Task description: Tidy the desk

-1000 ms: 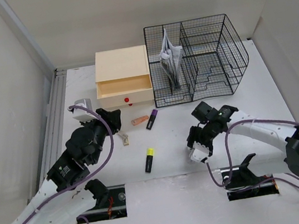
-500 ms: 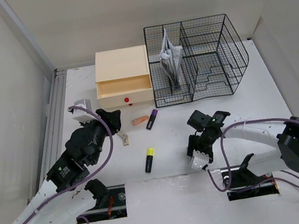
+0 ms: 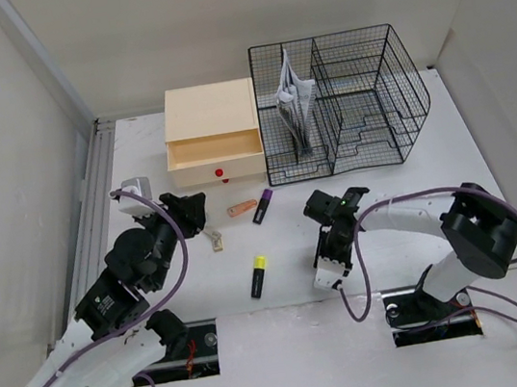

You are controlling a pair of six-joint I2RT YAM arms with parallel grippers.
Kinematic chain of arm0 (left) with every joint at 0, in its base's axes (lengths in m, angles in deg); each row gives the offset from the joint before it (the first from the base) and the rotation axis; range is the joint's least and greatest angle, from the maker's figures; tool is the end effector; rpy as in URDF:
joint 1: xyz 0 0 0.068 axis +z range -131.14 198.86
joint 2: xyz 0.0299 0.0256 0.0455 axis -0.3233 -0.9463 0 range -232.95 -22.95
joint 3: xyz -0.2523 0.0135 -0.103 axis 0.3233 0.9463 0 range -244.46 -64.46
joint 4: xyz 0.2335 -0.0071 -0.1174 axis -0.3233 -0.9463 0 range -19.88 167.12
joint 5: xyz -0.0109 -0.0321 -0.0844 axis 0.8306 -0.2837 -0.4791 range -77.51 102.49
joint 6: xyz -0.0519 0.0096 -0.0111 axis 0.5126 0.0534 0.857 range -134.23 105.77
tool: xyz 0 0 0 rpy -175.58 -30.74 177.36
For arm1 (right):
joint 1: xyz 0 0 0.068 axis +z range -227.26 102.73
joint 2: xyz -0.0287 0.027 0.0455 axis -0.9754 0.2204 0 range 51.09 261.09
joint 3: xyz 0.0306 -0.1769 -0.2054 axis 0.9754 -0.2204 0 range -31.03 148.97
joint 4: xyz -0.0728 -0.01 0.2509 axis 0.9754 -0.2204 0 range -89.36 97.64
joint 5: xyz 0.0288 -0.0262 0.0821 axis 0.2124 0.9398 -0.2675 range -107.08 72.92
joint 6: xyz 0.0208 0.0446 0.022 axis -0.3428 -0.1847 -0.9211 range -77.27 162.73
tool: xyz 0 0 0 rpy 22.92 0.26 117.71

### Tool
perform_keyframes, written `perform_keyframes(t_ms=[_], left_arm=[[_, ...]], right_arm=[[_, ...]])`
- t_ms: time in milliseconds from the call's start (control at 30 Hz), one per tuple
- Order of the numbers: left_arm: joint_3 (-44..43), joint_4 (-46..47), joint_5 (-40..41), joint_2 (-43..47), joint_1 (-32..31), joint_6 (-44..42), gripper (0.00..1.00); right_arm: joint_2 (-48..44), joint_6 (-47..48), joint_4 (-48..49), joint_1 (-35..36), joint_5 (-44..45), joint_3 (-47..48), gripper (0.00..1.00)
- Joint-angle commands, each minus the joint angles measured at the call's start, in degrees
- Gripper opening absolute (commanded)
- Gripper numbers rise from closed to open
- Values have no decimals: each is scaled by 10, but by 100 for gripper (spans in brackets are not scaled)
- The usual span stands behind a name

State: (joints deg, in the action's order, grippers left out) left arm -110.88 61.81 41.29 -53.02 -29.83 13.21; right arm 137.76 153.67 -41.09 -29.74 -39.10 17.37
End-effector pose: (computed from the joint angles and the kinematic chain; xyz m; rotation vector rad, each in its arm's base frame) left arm 0.0887 -0.0750 0.3742 -0.1119 1.5887 -0.6562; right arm 0.1520 0.1859 0.1655 -2.8159 0.5207 0.4345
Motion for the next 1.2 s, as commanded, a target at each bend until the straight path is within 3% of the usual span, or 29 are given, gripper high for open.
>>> perform_keyframes(t_ms=[0,133,300,433,567,800,1033,1167], left_arm=[[3,11,-2,11,-2,1,39],[3,6,-2,22,-2,1,39],[3,5,-2,34,-2,6,39],[3,0,-2,40,-2,11,39],[8,0,-8,45,-2,16,39],[19,0,-26,45,-2,22,39],[19,0,-26,40,-2,22,39],[19,0,-26,40,-2,22,39]], right_arm=[[3,-17,-9,5,4,19,24],[3,-93,-8,11,-19,47,13],[-14,-320,58,11,-44,172,1],[-21,-514,161,11,-23,285,1],[20,-634,201,11,21,399,1],[101,-712,228,11,84,528,1],[202,-698,217,11,171,619,2],[207,-678,234,11,196,624,2]])
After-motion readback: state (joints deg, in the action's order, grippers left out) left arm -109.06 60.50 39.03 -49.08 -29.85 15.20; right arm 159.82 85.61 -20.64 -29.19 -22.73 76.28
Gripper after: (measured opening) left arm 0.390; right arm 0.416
